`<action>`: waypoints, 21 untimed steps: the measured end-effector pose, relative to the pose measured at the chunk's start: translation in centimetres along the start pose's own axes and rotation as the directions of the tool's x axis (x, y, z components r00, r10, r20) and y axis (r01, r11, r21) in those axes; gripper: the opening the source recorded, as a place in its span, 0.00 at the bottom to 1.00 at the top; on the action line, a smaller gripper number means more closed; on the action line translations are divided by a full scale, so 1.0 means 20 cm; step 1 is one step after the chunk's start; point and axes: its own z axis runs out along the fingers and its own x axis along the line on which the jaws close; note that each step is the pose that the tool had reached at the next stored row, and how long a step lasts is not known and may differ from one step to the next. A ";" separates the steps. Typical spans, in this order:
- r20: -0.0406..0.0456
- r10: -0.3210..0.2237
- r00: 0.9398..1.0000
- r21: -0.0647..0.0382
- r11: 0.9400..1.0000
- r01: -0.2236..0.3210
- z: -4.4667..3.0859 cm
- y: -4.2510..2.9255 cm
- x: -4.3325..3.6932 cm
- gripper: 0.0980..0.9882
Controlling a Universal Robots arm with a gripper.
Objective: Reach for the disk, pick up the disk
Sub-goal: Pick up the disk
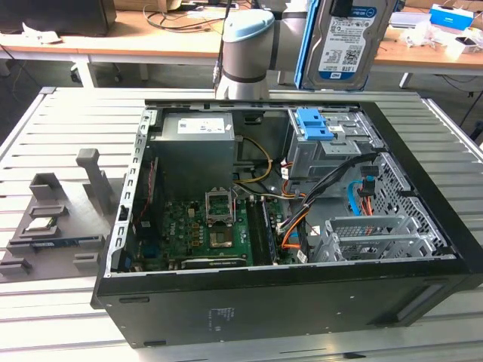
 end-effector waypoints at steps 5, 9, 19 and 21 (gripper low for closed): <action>0.000 0.000 1.000 0.000 1.000 0.000 0.000 -0.003 0.001 0.30; 0.000 0.000 1.000 0.000 1.000 0.000 0.000 -0.003 0.011 0.30; 0.000 0.000 1.000 0.000 1.000 0.000 0.005 -0.001 0.113 0.30; 0.000 0.000 1.000 0.000 1.000 0.000 0.007 -0.001 0.143 0.30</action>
